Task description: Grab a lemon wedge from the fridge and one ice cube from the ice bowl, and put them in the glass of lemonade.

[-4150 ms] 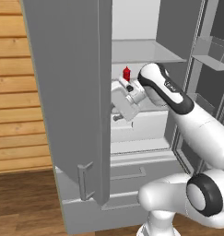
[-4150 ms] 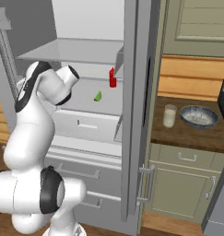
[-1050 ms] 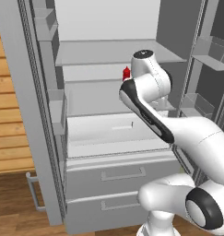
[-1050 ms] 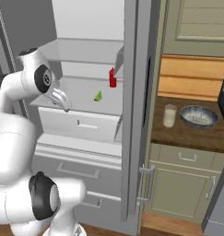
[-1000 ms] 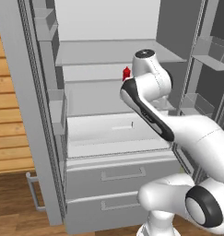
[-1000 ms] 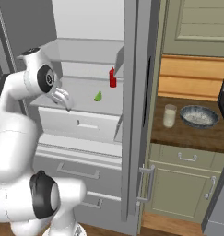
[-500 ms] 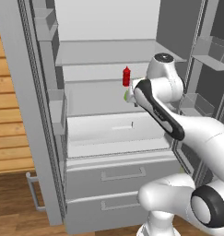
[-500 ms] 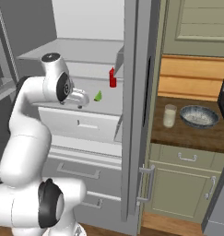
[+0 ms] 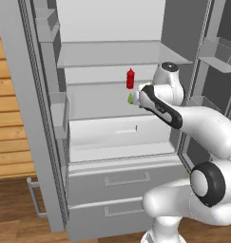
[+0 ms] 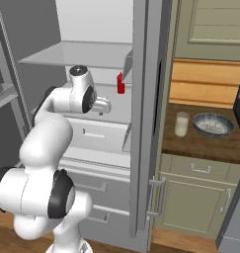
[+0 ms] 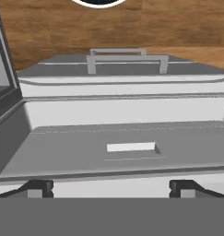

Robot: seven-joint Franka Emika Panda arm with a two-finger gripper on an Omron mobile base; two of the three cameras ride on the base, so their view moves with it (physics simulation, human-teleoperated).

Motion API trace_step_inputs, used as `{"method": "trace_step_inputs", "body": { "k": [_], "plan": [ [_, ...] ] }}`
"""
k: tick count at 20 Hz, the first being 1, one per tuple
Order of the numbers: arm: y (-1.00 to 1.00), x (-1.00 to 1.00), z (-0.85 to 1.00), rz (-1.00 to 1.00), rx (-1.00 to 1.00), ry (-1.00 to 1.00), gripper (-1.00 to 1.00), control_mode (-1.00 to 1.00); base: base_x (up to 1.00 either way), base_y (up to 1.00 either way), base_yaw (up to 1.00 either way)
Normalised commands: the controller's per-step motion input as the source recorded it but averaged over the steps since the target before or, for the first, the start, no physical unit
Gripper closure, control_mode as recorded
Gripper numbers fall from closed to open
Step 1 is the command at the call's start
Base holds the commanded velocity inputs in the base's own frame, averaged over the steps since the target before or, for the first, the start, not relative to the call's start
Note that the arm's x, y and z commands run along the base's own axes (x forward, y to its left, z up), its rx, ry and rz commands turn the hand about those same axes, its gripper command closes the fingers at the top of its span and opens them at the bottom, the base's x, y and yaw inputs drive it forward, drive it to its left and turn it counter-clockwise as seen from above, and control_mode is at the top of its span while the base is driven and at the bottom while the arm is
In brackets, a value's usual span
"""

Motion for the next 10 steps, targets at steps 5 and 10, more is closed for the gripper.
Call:
{"method": "trace_step_inputs", "body": {
  "k": [5, 10],
  "plan": [
    [0.0, 0.53, -0.1, 0.0, -0.01, 0.0, -1.0, -1.0, 0.0, 0.0, 0.0],
    [0.0, 0.51, -0.23, 0.0, -0.03, 0.0, -1.0, -1.0, 0.0, 0.0, 0.0]
  ]
}}
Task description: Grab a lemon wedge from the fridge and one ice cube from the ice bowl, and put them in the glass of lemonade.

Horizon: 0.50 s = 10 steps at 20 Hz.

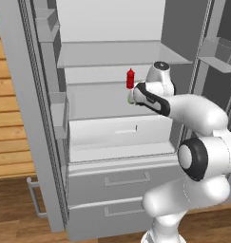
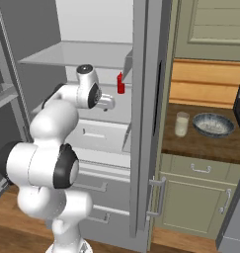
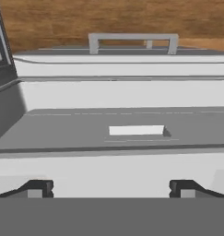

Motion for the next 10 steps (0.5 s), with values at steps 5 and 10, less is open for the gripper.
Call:
{"method": "trace_step_inputs", "body": {
  "k": [5, 10],
  "plan": [
    [0.01, 0.38, -0.23, 0.0, -0.02, 0.0, -1.0, -1.0, 0.0, 0.0, 0.0],
    [0.1, 0.22, -0.06, 0.03, -0.02, 0.0, -1.0, -1.0, 0.0, 0.0, 0.0]
  ]
}}
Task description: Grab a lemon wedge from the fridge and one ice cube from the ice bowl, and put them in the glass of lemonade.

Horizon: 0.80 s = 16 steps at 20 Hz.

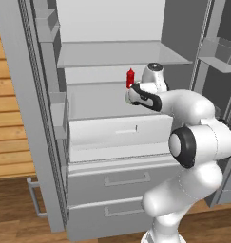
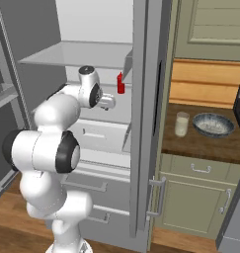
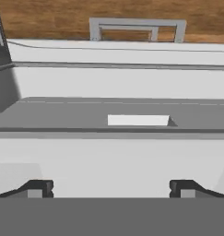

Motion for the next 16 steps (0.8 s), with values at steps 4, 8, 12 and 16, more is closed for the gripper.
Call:
{"method": "trace_step_inputs", "body": {
  "k": [4, 8, 12, 16],
  "plan": [
    [0.07, 0.26, -0.16, 0.04, -0.02, 0.0, -1.0, -1.0, 0.0, 0.0, 0.0],
    [0.03, 0.44, -0.08, 0.05, -0.01, 0.0, -1.0, -1.0, 0.0, 0.0, 0.0],
    [0.0, 0.54, -0.08, 0.05, -0.01, 0.0, -1.0, -1.0, 0.0, 0.0, 0.0],
    [0.0, 0.51, -0.25, 0.05, -0.01, 0.0, -1.0, -1.0, 0.0, 0.0, 0.0]
  ]
}}
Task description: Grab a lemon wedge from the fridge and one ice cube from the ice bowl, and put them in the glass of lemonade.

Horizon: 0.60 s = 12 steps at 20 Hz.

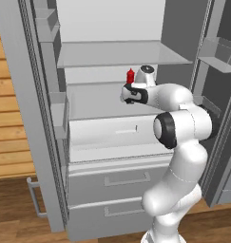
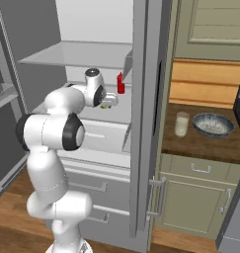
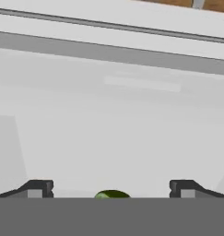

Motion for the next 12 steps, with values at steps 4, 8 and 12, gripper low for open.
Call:
{"method": "trace_step_inputs", "body": {
  "k": [4, 8, 12],
  "plan": [
    [0.0, 0.31, -0.11, 0.04, 0.0, 0.0, -1.0, -1.0, 0.0, 0.0, 0.0],
    [0.0, 0.28, -0.1, 0.04, 0.0, 0.0, -1.0, -1.0, 0.0, 0.0, 0.0],
    [0.0, 0.35, -0.28, 0.04, 0.0, 0.0, -1.0, -1.0, 0.0, 0.0, 0.0]
  ]
}}
